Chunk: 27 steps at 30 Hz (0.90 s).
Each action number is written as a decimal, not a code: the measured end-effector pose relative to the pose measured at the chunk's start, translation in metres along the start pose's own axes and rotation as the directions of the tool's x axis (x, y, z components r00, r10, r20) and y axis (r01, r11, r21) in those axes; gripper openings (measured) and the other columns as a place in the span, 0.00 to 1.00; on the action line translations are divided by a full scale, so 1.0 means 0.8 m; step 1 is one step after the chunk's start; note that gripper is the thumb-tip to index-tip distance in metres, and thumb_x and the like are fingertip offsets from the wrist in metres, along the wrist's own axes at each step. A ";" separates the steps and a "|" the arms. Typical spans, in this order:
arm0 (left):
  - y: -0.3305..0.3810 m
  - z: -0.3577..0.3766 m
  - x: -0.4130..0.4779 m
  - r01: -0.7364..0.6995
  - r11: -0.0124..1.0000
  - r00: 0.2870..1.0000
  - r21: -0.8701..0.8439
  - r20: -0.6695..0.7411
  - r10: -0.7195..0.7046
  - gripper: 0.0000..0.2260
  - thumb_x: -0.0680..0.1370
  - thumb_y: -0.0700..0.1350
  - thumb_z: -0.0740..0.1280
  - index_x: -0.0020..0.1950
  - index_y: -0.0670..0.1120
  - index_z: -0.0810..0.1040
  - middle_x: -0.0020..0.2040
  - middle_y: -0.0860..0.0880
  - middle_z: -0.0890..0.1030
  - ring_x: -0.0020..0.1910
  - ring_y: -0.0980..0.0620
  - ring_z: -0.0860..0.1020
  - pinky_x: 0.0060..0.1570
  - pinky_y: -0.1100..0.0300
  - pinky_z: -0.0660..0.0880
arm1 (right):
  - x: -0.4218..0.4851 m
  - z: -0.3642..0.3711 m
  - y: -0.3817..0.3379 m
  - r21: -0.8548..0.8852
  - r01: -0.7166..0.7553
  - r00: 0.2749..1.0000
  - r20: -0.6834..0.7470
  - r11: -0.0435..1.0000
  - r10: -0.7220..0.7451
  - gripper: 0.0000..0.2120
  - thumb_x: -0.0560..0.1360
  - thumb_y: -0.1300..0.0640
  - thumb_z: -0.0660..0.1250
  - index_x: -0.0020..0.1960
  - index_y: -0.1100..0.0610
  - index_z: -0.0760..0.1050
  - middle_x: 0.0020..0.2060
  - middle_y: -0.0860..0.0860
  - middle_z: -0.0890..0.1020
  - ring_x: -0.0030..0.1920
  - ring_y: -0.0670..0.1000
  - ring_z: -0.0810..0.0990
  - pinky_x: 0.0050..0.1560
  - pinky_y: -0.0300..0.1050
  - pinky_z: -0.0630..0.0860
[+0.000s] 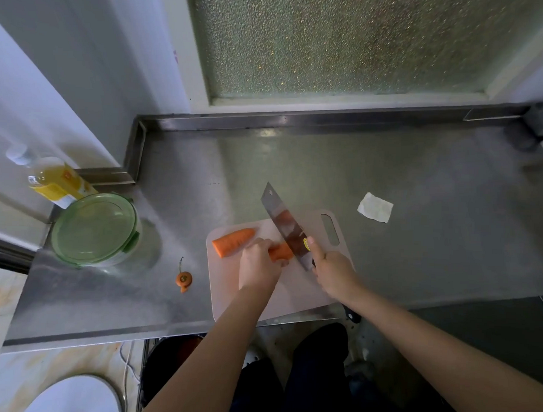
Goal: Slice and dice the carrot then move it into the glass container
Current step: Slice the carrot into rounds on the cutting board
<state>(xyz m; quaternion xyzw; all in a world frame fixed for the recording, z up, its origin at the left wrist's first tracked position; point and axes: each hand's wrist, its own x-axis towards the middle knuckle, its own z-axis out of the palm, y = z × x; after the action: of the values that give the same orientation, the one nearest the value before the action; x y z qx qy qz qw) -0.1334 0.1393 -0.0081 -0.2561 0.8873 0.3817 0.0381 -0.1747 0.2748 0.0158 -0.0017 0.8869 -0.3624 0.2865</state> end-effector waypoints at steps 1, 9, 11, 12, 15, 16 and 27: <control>0.000 0.000 -0.001 -0.004 1.000 1.000 0.001 -0.002 0.004 0.09 0.71 0.42 0.72 0.50 0.43 0.81 0.48 0.47 0.80 0.46 0.48 0.77 0.48 0.61 0.73 | 0.000 -0.001 -0.003 -0.019 -0.009 1.000 0.012 1.000 0.009 0.30 0.81 0.40 0.47 0.26 0.55 0.60 0.24 0.51 0.66 0.27 0.50 0.65 0.29 0.42 0.60; 0.002 0.001 -0.002 -0.013 1.000 1.000 -0.026 0.000 0.013 0.09 0.70 0.39 0.73 0.50 0.44 0.81 0.47 0.48 0.80 0.46 0.49 0.77 0.49 0.61 0.74 | 0.005 -0.001 -0.030 0.046 -0.014 0.996 0.093 0.999 0.010 0.25 0.82 0.41 0.46 0.54 0.59 0.74 0.49 0.59 0.78 0.52 0.58 0.75 0.44 0.41 0.64; 0.002 0.000 -0.003 -0.012 1.000 1.000 -0.028 0.008 0.013 0.09 0.70 0.40 0.72 0.49 0.44 0.81 0.47 0.48 0.80 0.46 0.49 0.77 0.49 0.61 0.73 | 0.013 0.004 -0.034 0.036 -0.023 0.996 0.089 0.999 0.019 0.29 0.81 0.41 0.47 0.59 0.63 0.74 0.55 0.61 0.78 0.56 0.59 0.76 0.46 0.41 0.64; 0.003 -0.001 -0.003 -0.008 0.999 1.000 -0.031 0.012 0.009 0.08 0.70 0.40 0.73 0.48 0.44 0.81 0.46 0.49 0.80 0.45 0.50 0.77 0.48 0.61 0.74 | 0.016 0.007 -0.033 0.020 -0.026 0.996 0.088 0.999 0.024 0.29 0.81 0.41 0.47 0.58 0.63 0.74 0.54 0.61 0.79 0.56 0.60 0.77 0.45 0.41 0.64; 0.002 -0.006 -0.001 -0.024 0.999 0.999 -0.023 0.023 0.024 0.07 0.69 0.41 0.73 0.46 0.45 0.82 0.43 0.50 0.82 0.43 0.51 0.78 0.45 0.62 0.75 | 0.012 0.015 -0.032 -0.038 0.015 0.999 0.043 0.999 -0.013 0.29 0.82 0.40 0.44 0.53 0.62 0.74 0.48 0.60 0.78 0.50 0.59 0.76 0.45 0.43 0.65; 0.002 -0.008 0.000 -0.027 0.999 0.999 -0.026 0.032 0.028 0.07 0.69 0.41 0.73 0.47 0.45 0.83 0.43 0.51 0.82 0.42 0.53 0.78 0.44 0.65 0.72 | 0.010 0.016 -0.027 -0.037 0.013 0.999 0.036 0.999 -0.012 0.29 0.81 0.40 0.44 0.53 0.62 0.73 0.46 0.59 0.77 0.50 0.58 0.76 0.45 0.43 0.65; 0.000 -0.010 0.006 -0.024 1.000 0.999 -0.005 0.037 0.024 0.11 0.71 0.42 0.74 0.52 0.43 0.82 0.49 0.47 0.83 0.47 0.51 0.78 0.47 0.67 0.68 | -0.022 0.004 0.017 -0.156 -0.047 0.998 0.045 0.987 0.054 0.31 0.79 0.37 0.43 0.31 0.57 0.66 0.31 0.54 0.72 0.37 0.54 0.73 0.43 0.45 0.67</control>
<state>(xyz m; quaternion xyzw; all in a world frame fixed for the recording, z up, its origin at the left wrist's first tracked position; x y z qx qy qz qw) -0.1367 0.1320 -0.0037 -0.2387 0.8885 0.3887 0.0493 -0.1557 0.2865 0.0140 -0.0104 0.9049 -0.2848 0.3162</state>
